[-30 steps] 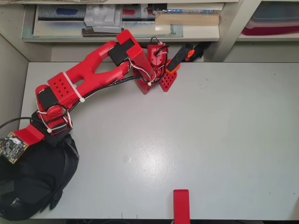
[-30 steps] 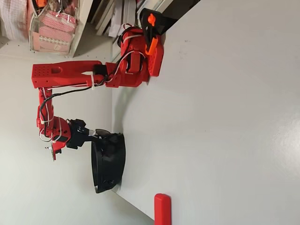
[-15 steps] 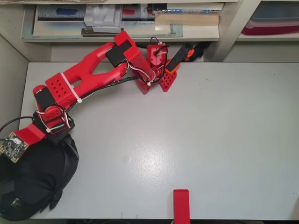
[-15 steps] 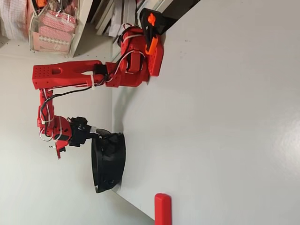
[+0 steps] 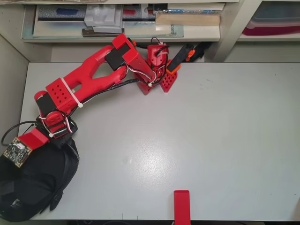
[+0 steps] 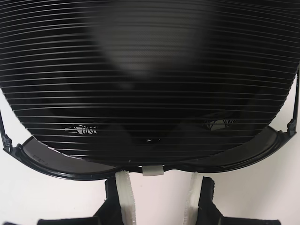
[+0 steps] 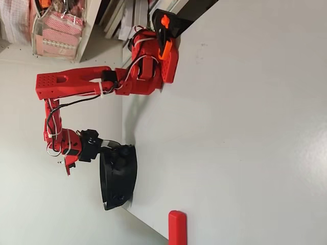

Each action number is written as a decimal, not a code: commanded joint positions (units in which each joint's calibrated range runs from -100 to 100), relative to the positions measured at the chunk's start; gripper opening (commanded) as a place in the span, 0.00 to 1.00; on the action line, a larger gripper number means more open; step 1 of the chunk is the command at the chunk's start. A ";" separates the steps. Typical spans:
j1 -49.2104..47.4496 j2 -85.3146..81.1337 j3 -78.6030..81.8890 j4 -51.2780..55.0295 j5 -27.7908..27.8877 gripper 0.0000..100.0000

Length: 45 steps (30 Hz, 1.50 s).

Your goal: Place Meta Rayban sunglasses on black head mold for quality assessment

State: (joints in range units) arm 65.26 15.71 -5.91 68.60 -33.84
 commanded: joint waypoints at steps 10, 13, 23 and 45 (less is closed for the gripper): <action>-0.11 1.28 -6.38 -4.51 0.36 0.66; -0.37 0.95 -6.47 -4.51 0.36 0.66; -0.11 -14.66 -6.01 6.13 1.19 0.65; -35.75 -66.45 18.28 3.53 37.90 0.64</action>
State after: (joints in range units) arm 39.18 -36.39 5.82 77.06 0.18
